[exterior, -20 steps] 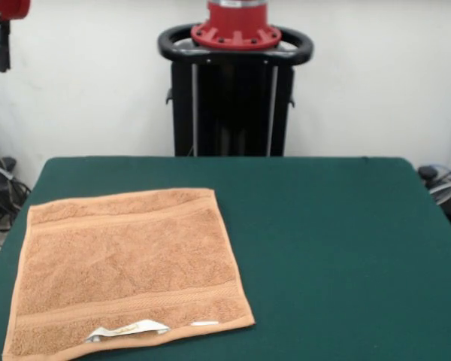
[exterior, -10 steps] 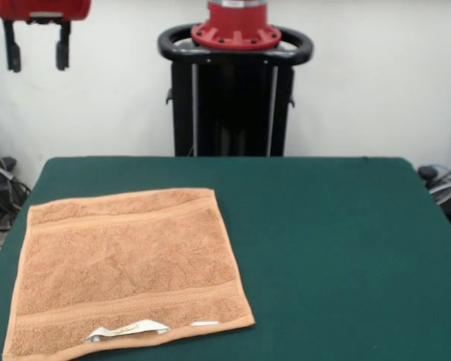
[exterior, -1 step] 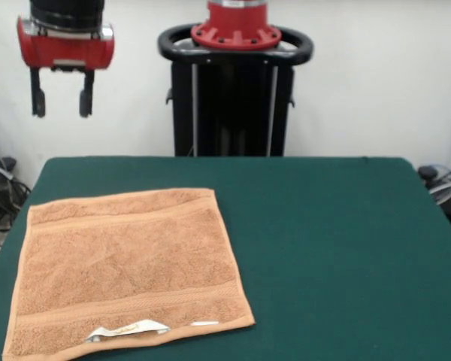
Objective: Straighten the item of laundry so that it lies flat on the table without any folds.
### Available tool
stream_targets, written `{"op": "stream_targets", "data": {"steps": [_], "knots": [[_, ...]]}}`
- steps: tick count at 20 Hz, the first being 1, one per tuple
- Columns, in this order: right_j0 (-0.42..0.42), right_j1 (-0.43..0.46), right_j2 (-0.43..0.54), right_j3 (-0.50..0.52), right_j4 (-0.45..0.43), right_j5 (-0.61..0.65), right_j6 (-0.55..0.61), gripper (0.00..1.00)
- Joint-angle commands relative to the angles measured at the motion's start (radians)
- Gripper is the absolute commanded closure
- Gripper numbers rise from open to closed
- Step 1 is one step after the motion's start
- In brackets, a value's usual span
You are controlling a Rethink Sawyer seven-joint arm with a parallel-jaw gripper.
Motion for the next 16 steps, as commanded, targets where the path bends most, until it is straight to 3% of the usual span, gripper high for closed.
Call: {"op": "stream_targets", "data": {"steps": [1, 10, 16], "knots": [[0.029, 0.133, 0.011, 0.14, 0.079, -0.101, 0.368, 0.0], [0.06, 0.148, 0.019, 0.207, 0.176, -0.154, 0.439, 0.0], [0.073, 0.176, 0.041, 0.281, 0.228, -0.282, 0.488, 0.0]]}}
